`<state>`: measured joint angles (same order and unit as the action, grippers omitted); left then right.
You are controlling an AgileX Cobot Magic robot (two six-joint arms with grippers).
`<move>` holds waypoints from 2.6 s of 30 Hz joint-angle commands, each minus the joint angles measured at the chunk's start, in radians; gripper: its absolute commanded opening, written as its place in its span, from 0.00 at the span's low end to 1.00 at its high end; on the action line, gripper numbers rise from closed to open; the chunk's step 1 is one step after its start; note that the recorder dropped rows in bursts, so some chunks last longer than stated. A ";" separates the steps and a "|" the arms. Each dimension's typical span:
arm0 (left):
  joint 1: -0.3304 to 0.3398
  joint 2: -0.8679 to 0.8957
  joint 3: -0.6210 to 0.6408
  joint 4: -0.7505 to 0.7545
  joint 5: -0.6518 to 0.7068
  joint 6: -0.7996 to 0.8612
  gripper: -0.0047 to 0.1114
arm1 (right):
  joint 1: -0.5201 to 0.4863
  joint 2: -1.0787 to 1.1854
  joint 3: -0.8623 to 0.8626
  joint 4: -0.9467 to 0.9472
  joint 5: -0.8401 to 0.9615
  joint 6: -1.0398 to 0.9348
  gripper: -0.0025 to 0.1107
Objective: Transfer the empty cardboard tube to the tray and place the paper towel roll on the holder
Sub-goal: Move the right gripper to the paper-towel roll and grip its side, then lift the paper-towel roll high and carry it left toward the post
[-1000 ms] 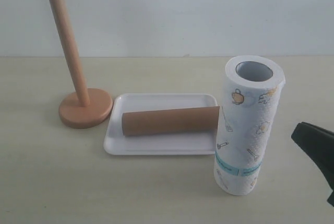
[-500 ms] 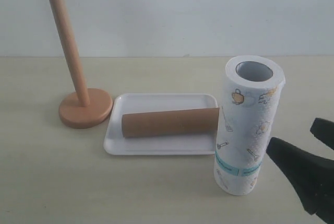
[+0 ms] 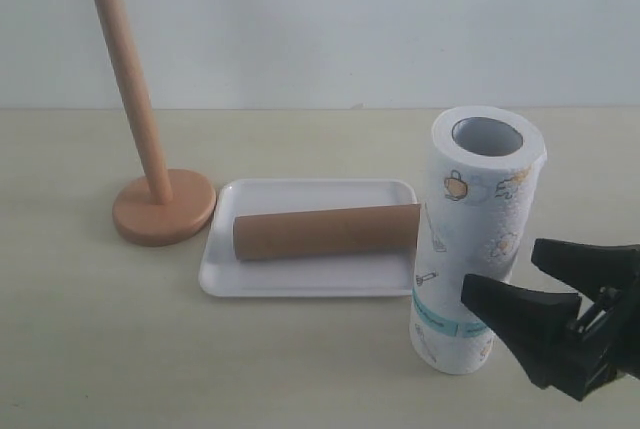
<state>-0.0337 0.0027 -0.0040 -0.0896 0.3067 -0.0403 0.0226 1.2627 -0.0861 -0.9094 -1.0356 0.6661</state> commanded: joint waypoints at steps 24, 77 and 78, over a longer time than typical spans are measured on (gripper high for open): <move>0.003 -0.003 0.004 0.001 0.000 0.005 0.08 | 0.247 0.286 -0.220 0.306 0.072 -0.332 0.83; 0.003 -0.003 0.004 0.001 0.000 0.005 0.08 | 0.686 0.253 -1.331 0.067 0.660 0.075 0.02; 0.003 -0.003 0.004 0.001 0.000 0.005 0.08 | 0.686 0.290 -1.380 0.069 0.660 0.085 0.02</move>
<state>-0.0337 0.0027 -0.0040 -0.0896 0.3067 -0.0403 0.7037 1.4764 -1.3473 -0.8875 -0.3891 0.7633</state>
